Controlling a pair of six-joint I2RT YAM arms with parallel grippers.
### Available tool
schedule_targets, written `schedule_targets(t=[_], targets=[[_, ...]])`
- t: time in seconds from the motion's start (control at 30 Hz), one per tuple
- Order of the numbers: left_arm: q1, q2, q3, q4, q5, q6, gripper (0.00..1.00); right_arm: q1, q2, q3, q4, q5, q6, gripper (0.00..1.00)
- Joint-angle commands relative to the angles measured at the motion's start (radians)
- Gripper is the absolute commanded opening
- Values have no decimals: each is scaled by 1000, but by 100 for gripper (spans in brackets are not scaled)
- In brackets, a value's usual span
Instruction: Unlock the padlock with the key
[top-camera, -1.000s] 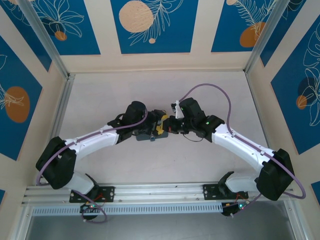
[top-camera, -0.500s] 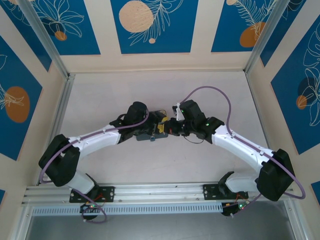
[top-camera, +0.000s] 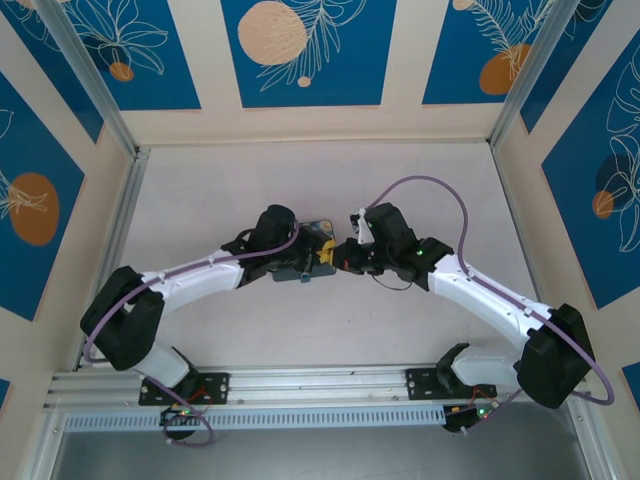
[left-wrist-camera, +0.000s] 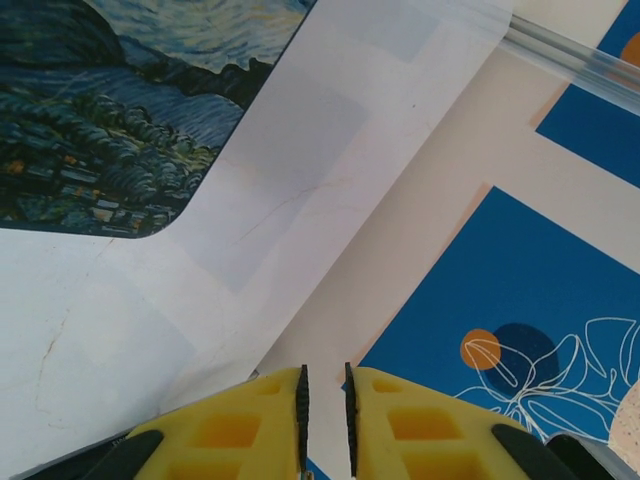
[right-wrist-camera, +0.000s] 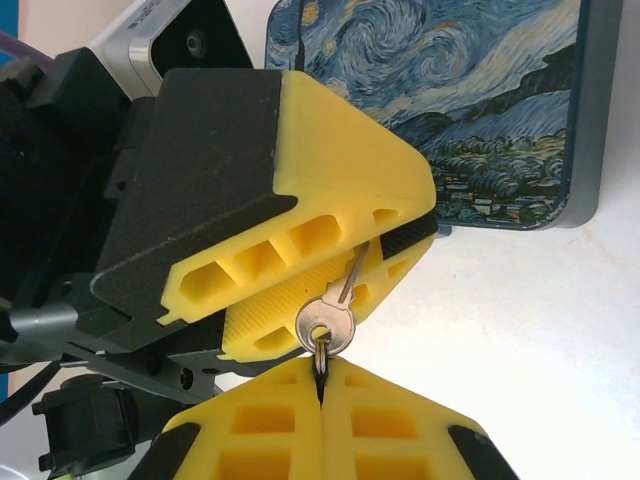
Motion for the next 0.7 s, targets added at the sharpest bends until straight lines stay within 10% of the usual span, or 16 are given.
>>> schedule_targets(t=[0.0,0.67], targets=[[-10,14,0,6,7,17,14,-8,-28,-17,-5,-1,4,0],[-10,17,11,0,-39,85,0,-48,-36,-48,21,-23,8,0]])
